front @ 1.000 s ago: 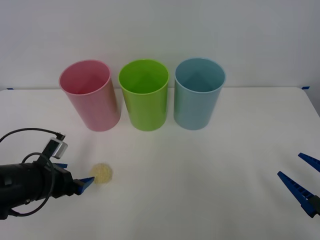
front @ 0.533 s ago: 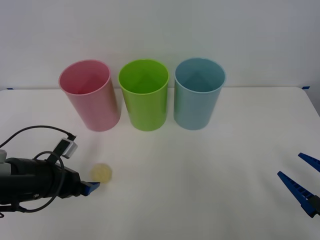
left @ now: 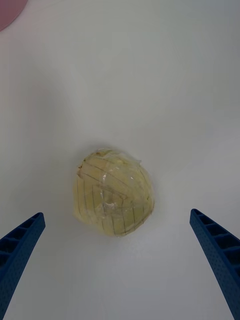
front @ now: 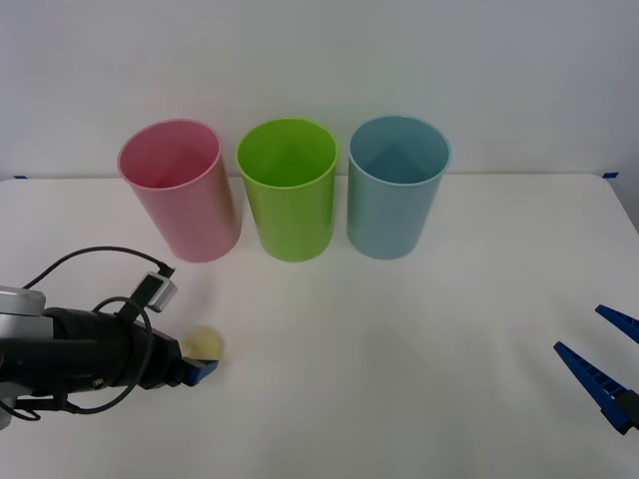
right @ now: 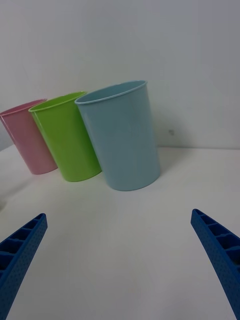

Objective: Put cans in the blue bin and PET bottles in the pink bin and trash in the green bin.

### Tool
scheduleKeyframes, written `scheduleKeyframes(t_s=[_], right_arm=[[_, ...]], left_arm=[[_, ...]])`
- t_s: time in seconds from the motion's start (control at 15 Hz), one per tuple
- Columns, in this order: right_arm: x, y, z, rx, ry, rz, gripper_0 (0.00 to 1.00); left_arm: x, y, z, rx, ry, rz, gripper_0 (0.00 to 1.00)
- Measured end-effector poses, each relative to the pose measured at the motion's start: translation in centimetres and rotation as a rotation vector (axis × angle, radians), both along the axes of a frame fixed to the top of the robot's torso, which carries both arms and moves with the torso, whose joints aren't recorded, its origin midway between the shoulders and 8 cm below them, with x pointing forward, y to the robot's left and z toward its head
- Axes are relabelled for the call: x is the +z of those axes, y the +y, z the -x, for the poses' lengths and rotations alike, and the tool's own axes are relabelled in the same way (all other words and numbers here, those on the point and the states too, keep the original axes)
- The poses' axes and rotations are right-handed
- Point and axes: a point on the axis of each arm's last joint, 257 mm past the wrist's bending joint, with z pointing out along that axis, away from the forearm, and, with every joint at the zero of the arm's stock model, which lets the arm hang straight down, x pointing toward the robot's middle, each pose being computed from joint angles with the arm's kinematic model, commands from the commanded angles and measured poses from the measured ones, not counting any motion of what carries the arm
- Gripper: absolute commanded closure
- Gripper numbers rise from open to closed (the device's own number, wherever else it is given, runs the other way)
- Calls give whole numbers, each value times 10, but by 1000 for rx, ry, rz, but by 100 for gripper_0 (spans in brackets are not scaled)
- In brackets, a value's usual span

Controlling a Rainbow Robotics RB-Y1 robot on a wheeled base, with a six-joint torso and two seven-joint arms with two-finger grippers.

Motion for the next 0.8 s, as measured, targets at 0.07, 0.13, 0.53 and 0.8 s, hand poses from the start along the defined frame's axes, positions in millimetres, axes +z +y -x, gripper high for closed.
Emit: scheduleKeyframes(t_s=[0.07,0.13,0.53,0.8], right_arm=[[0,0,0,0,0,0,0],[0,0,0,0,0,0,0],[0,0,0,0,0,0,0],[0,0,0,0,0,0,0]], left_arm=[[-1,-1,-1,-2,-1,0,0],[-1,-3,-1,-6,-1,0,0],[-12,-7,-8,-12,1,-14,0],[-20,-4,-20,3,-2,-28,0]])
